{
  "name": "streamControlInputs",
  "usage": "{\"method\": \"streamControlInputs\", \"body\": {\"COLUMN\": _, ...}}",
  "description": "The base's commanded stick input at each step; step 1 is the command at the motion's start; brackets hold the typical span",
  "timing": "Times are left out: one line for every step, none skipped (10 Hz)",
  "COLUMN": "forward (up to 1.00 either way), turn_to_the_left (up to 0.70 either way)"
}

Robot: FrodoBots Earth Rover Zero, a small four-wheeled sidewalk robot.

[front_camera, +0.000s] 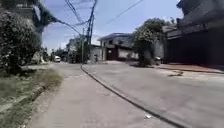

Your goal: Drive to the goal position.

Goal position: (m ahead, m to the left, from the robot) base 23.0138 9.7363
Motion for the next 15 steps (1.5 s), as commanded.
{"method": "streamControlInputs", "body": {"forward": 1.0, "turn_to_the_left": 0.0}}
{"method": "streamControlInputs", "body": {"forward": 1.0, "turn_to_the_left": 0.0}}
{"method": "streamControlInputs", "body": {"forward": 1.0, "turn_to_the_left": 0.0}}
{"method": "streamControlInputs", "body": {"forward": 1.0, "turn_to_the_left": 0.0}}
{"method": "streamControlInputs", "body": {"forward": 1.0, "turn_to_the_left": 0.0}}
{"method": "streamControlInputs", "body": {"forward": 1.0, "turn_to_the_left": 0.0}}
{"method": "streamControlInputs", "body": {"forward": 1.0, "turn_to_the_left": 0.0}}
{"method": "streamControlInputs", "body": {"forward": 1.0, "turn_to_the_left": 0.0}}
{"method": "streamControlInputs", "body": {"forward": 1.0, "turn_to_the_left": 0.0}}
{"method": "streamControlInputs", "body": {"forward": 1.0, "turn_to_the_left": 0.0}}
{"method": "streamControlInputs", "body": {"forward": 1.0, "turn_to_the_left": 0.0}}
{"method": "streamControlInputs", "body": {"forward": 1.0, "turn_to_the_left": 0.0}}
{"method": "streamControlInputs", "body": {"forward": 1.0, "turn_to_the_left": 0.0}}
{"method": "streamControlInputs", "body": {"forward": 1.0, "turn_to_the_left": 0.0}}
{"method": "streamControlInputs", "body": {"forward": 1.0, "turn_to_the_left": 0.0}}
